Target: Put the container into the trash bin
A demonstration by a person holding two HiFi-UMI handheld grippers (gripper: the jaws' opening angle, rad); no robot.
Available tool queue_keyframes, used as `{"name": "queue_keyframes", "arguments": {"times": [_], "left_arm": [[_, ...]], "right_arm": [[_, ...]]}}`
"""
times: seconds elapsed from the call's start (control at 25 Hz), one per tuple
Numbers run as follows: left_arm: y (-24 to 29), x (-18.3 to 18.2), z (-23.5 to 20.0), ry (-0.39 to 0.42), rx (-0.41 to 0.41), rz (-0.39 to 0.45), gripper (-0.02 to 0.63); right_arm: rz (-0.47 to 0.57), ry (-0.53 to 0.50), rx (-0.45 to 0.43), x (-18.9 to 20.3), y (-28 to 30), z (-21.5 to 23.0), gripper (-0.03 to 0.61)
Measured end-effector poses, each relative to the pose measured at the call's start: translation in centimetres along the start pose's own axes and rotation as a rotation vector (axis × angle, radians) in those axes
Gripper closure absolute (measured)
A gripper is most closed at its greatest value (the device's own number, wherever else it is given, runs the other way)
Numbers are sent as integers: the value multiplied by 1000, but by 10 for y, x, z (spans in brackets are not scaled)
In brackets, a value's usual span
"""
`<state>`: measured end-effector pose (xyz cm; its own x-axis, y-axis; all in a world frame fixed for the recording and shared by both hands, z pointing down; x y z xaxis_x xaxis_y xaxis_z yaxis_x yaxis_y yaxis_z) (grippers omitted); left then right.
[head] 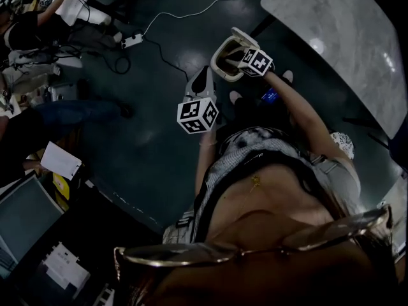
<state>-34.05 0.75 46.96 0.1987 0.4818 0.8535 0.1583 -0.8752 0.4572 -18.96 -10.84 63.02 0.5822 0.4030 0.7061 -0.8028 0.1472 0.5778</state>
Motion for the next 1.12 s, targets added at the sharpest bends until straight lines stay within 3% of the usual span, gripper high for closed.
{"name": "queue_keyframes", "arguments": {"times": [0.32, 0.6, 0.8, 1.12], "left_arm": [[10, -14, 27, 25, 66, 28, 614], [12, -32, 53, 54, 128, 73, 614], [12, -46, 62, 70, 160, 108, 614], [9, -50, 72, 85, 188, 119, 614]], "right_arm": [[259, -89, 104, -51, -86, -53, 552], [397, -171, 226, -72, -140, -90, 552], [451, -211, 308, -84, -164, -104, 553], [469, -214, 338, -84, -179, -113, 554]]}}
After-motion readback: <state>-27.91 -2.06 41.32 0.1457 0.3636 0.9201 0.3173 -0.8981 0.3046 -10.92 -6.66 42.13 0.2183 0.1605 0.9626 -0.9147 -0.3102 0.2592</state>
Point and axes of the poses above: the fingertips, and each gripper's own axes: y forward along the fingers, z to its right, x out of its underside, the point moved 10 cm from there along -y, backward along the fingers, and after that the axes turned 11 degrees about -x, right-handed, at the moved point
